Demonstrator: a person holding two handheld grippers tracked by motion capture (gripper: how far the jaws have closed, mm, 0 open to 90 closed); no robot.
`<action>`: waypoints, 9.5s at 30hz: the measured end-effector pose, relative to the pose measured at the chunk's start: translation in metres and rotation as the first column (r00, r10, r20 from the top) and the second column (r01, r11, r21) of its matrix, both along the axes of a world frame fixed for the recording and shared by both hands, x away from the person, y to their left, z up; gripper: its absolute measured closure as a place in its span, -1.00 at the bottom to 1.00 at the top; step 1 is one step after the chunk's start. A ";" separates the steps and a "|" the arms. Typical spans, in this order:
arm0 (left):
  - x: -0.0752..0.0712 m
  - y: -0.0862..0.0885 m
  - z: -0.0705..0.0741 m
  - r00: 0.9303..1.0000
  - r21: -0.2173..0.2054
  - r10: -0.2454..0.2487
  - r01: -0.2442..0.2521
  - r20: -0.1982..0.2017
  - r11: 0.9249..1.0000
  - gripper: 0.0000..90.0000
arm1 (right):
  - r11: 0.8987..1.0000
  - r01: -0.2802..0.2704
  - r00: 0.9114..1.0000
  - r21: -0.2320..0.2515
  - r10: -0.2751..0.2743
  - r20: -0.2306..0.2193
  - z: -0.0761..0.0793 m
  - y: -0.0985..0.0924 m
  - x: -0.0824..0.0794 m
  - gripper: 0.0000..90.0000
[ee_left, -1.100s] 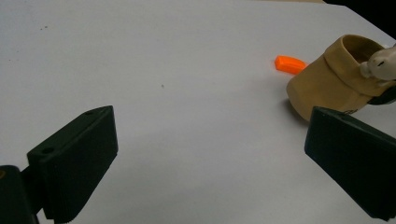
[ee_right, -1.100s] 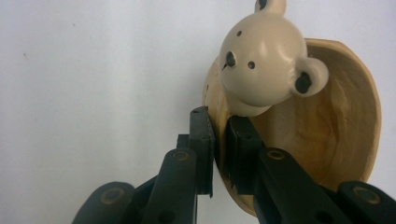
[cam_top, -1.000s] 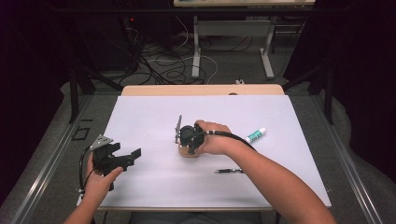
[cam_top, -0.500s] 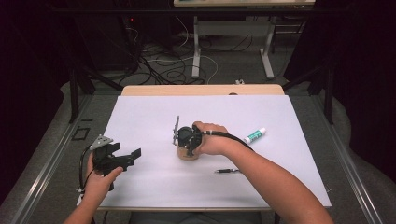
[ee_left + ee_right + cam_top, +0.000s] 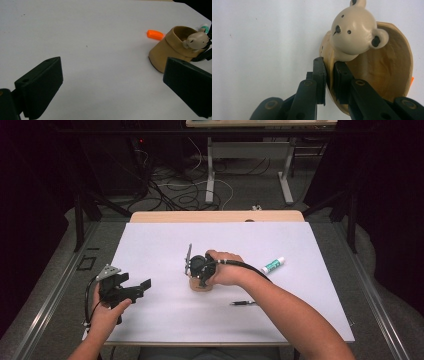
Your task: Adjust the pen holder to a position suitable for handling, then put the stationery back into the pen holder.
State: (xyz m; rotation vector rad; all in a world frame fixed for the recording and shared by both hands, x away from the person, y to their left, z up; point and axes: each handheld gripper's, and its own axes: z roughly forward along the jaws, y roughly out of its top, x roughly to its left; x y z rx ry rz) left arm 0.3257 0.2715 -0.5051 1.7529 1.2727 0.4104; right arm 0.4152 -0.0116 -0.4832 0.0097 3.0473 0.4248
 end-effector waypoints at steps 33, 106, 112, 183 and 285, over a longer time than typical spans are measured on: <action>0.000 -0.001 0.000 1.000 -0.004 0.002 -0.002 -0.002 1.000 -0.94 | 0.989 0.087 0.994 0.122 -0.094 0.055 0.025 -0.022 -0.001 0.47; -0.001 -0.001 0.000 1.000 -0.001 0.001 -0.001 -0.004 1.000 -0.94 | 0.787 0.551 0.811 0.279 -0.584 0.045 -0.004 -0.110 0.040 -0.20; -0.001 -0.001 -0.001 1.000 -0.001 0.003 -0.003 -0.004 1.000 -0.94 | 0.817 0.518 0.837 0.254 -0.545 0.046 -0.014 -0.107 0.047 -0.10; -0.001 0.000 -0.001 1.000 0.002 0.002 -0.002 -0.002 1.000 -0.93 | 0.864 0.478 0.878 0.159 -0.472 -0.077 -0.052 -0.100 0.068 0.47; 0.061 -0.085 0.073 0.988 -0.147 -0.154 0.149 -0.021 0.978 -0.40 | 0.632 0.467 0.825 0.618 -0.563 -0.049 0.005 -0.104 0.006 0.48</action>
